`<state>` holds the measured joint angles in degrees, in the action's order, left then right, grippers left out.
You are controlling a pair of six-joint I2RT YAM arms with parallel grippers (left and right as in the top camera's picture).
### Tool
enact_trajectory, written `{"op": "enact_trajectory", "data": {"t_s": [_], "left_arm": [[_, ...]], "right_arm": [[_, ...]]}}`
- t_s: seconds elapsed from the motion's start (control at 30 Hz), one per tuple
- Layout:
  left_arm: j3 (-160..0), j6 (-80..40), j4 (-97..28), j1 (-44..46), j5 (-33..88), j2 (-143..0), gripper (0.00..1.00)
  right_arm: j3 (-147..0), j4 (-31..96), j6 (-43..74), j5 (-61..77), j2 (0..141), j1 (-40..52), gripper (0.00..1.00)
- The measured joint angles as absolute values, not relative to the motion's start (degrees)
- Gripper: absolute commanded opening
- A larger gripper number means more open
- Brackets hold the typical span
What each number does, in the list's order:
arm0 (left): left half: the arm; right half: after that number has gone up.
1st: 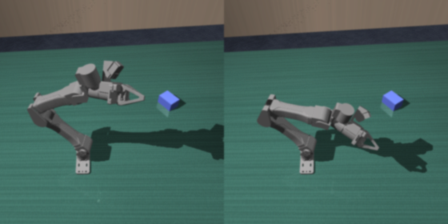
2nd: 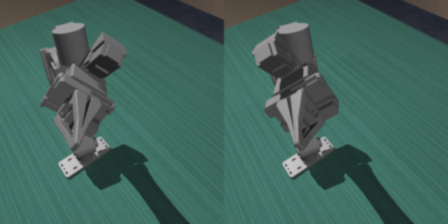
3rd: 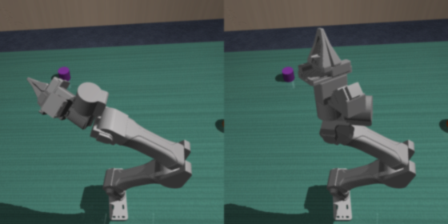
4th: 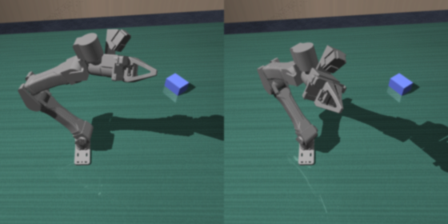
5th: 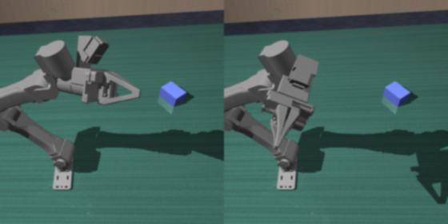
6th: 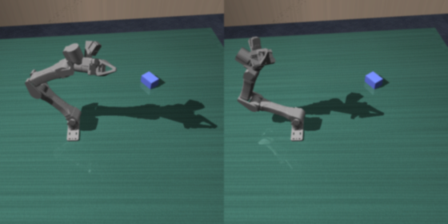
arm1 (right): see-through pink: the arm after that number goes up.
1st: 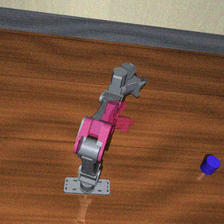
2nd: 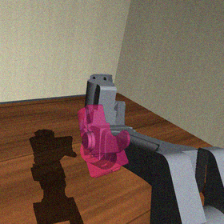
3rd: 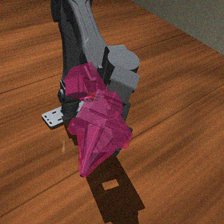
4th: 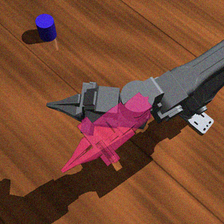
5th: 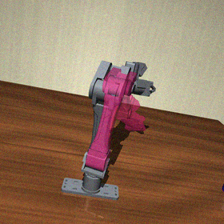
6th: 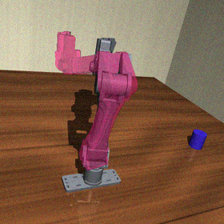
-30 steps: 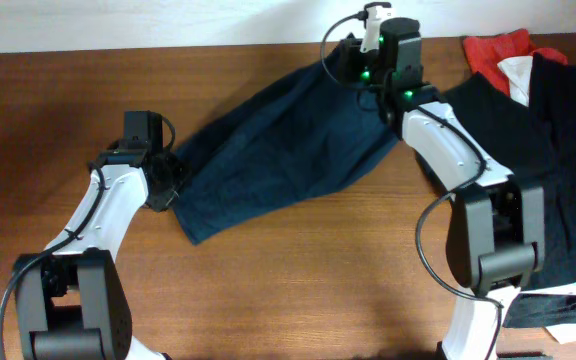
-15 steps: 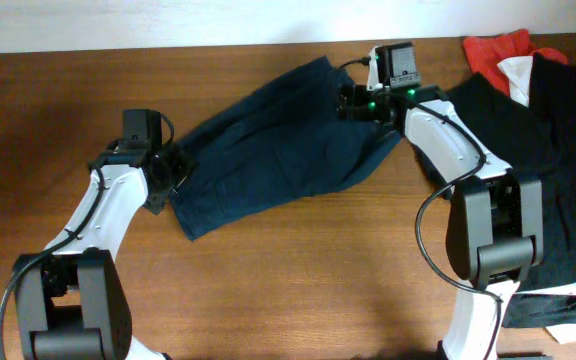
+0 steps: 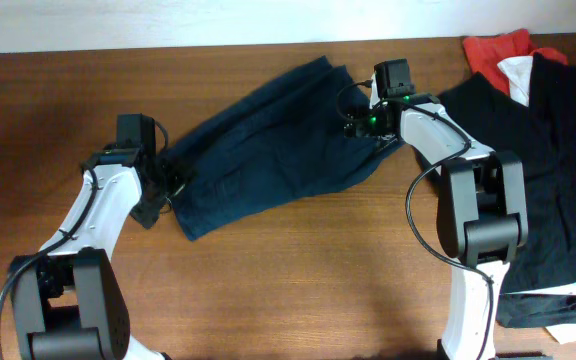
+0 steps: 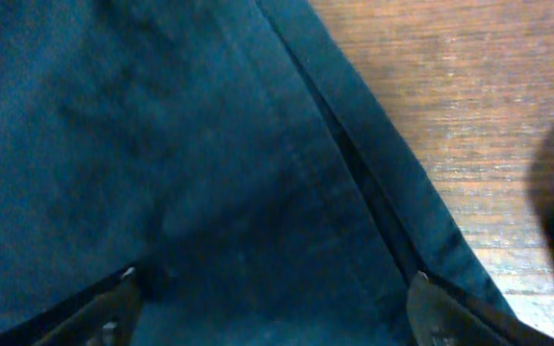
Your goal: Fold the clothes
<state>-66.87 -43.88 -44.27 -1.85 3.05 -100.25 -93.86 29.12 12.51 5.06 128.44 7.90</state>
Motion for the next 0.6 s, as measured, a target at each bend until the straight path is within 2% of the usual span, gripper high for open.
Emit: {"op": "enact_trajectory", "data": {"t_s": [0.13,0.2,0.43,0.6], "left_arm": [[-66.87,-42.39,-47.66,-1.91,3.03,-100.25,0.99],[-66.87,-41.98,-48.36,-2.48,3.03,-100.25,0.99],[-66.87,-38.98,-48.62,-6.37,5.3,-100.25,0.99],[-66.87,-35.22,-48.21,-6.46,6.72,-100.25,0.99]], "right_arm": [[-95.11,36.93,11.7,4.12,128.42,7.9,0.57],[-95.92,44.84,11.73,3.77,128.14,7.9,0.52],[-94.41,75.09,15.25,4.1,128.55,7.9,0.52],[-93.69,81.21,17.58,4.08,128.81,8.34,0.52]]}}
